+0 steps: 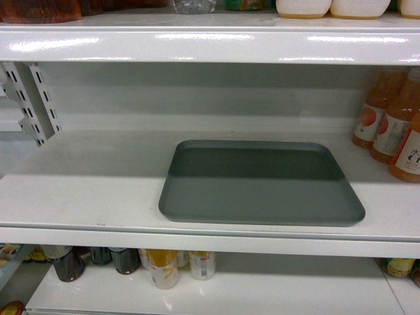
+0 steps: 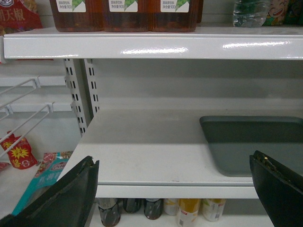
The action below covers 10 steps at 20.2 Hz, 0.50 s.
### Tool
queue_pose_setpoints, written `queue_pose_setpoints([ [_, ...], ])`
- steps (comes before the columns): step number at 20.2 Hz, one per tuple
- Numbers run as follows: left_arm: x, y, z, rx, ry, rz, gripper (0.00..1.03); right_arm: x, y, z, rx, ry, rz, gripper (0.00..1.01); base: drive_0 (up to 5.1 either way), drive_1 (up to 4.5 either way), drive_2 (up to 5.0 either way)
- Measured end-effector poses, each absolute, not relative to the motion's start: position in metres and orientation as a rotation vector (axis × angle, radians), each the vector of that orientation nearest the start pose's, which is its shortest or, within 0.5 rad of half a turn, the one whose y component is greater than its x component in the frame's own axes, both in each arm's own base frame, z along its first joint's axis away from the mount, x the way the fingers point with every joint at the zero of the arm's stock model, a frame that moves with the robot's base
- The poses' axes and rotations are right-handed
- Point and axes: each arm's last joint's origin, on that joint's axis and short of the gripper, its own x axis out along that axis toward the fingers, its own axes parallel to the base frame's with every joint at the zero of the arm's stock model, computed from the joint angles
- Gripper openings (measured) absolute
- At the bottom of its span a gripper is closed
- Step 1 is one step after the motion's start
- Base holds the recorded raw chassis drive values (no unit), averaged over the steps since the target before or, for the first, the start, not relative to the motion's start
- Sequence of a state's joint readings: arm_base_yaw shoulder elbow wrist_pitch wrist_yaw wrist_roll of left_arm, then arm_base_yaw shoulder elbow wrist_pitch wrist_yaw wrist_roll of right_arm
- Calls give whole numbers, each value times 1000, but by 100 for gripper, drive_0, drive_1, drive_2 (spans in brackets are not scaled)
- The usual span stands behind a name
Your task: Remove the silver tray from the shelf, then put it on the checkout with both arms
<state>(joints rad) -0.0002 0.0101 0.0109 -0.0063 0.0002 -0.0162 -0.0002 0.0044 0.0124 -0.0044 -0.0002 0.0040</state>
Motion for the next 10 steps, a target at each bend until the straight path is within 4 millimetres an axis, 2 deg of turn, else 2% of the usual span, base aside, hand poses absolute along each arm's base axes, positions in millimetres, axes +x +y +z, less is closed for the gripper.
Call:
queue_pose_setpoints([
  [10, 98, 0, 166, -16, 6, 0, 98, 97, 0, 167, 4, -4, 0, 98, 0, 0, 0],
])
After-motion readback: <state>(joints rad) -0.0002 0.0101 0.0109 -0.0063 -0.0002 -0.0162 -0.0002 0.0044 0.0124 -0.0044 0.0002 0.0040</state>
